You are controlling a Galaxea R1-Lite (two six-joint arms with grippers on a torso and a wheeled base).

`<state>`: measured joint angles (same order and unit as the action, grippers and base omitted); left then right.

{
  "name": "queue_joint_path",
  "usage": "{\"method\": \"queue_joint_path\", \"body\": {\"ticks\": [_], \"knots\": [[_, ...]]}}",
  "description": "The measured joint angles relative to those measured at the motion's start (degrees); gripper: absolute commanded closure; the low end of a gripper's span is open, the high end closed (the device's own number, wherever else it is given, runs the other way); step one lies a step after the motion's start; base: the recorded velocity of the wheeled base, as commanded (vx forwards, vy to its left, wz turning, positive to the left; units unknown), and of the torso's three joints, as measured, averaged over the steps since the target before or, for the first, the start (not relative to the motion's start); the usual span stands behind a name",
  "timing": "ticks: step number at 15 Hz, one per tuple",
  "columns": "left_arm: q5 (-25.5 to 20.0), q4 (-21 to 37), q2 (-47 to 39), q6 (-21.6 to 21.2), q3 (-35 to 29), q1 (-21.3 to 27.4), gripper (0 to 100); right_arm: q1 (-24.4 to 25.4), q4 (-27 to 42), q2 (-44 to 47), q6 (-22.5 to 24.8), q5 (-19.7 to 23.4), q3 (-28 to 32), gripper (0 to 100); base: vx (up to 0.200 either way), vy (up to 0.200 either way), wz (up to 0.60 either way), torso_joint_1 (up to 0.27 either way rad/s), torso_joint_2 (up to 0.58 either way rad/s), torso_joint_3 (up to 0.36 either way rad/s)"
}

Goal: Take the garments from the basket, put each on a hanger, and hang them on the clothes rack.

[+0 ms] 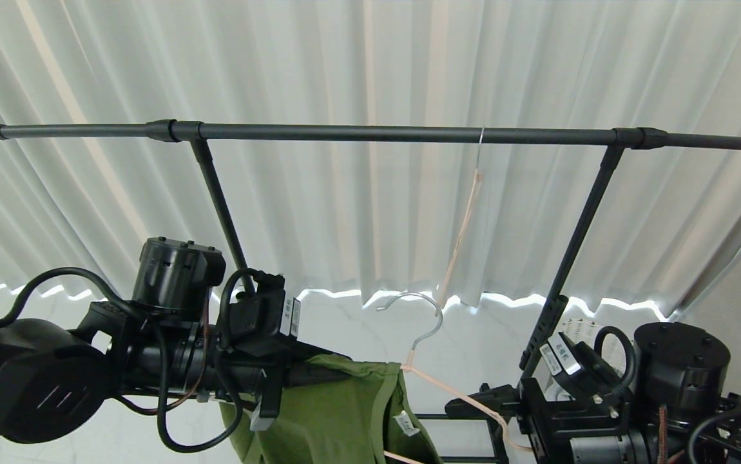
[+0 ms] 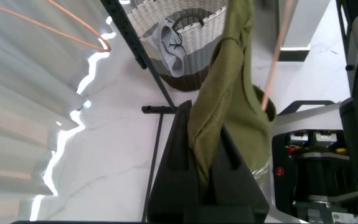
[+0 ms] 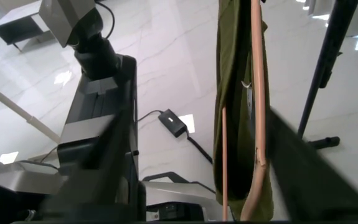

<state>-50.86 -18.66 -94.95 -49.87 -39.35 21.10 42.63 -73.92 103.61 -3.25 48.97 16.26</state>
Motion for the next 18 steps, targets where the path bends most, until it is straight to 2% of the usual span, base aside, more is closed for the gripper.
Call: {"method": "queue_joint_path", "body": {"ticks": [4,10,18], "knots": [[-0.2,0.0,0.2,0.0,0.0,-0.4,100,-1.7,0.1,0.0,-0.1,0.0,0.0,0,0.0,0.0,0.0,0.0,0.0,0.0],[-0.2,0.0,2.6,0.0,1.3,-3.1,100,-9.2,0.2,-0.8,0.1,0.0,0.5,0,0.0,0.0,0.0,0.0,0.0,0.0],[-0.2,-0.1,3.7,0.2,1.6,-5.1,100,-17.1,0.5,2.1,0.1,-0.1,5.6,0,0.0,0.0,0.0,0.0,0.0,0.0]]}}
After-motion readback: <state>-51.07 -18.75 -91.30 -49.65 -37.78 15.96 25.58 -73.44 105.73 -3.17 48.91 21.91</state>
